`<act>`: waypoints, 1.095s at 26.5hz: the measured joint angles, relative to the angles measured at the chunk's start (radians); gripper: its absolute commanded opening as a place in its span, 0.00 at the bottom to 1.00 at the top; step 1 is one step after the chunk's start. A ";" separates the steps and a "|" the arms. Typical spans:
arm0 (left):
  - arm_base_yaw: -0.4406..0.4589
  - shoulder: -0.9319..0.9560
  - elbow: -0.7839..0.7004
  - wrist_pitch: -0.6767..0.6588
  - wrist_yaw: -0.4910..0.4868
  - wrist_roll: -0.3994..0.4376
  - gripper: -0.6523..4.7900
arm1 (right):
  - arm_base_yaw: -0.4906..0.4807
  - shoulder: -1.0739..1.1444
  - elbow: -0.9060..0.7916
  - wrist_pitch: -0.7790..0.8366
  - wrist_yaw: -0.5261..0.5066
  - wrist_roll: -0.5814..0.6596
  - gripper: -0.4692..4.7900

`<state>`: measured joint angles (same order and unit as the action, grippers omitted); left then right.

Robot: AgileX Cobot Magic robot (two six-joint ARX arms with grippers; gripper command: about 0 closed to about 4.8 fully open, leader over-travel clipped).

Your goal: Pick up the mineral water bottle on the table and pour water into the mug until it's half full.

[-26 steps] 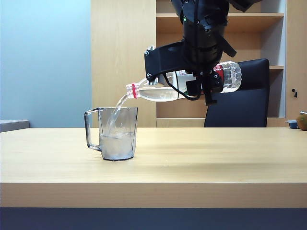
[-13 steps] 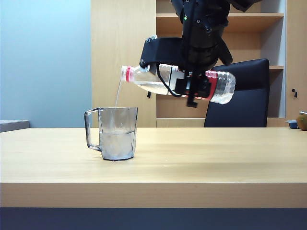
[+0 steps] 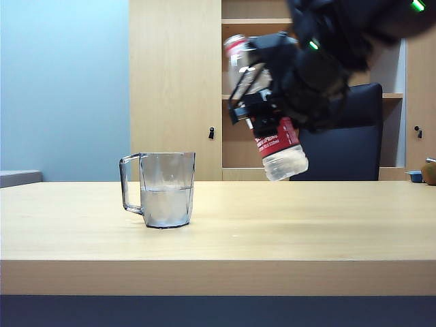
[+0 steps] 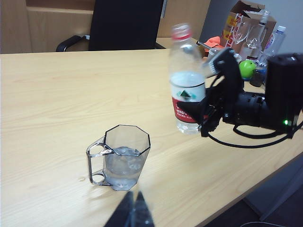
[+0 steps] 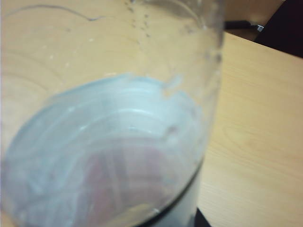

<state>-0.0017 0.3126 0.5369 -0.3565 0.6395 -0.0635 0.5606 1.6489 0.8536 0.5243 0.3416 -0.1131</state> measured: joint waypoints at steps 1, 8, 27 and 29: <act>0.000 0.000 0.000 0.000 0.000 0.000 0.11 | -0.010 0.007 -0.027 0.064 -0.016 0.032 0.54; 0.000 0.000 0.000 0.000 -0.089 0.000 0.11 | -0.046 0.179 -0.126 0.436 -0.116 0.132 0.54; 0.000 0.000 0.000 0.000 -0.121 0.005 0.11 | -0.026 0.217 -0.204 0.587 -0.183 0.112 1.00; 0.000 0.000 0.000 0.000 -0.121 0.003 0.11 | -0.019 0.164 -0.253 0.587 -0.181 0.097 1.00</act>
<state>-0.0017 0.3126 0.5369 -0.3569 0.5182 -0.0608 0.5415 1.8130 0.6003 1.1110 0.1604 -0.0162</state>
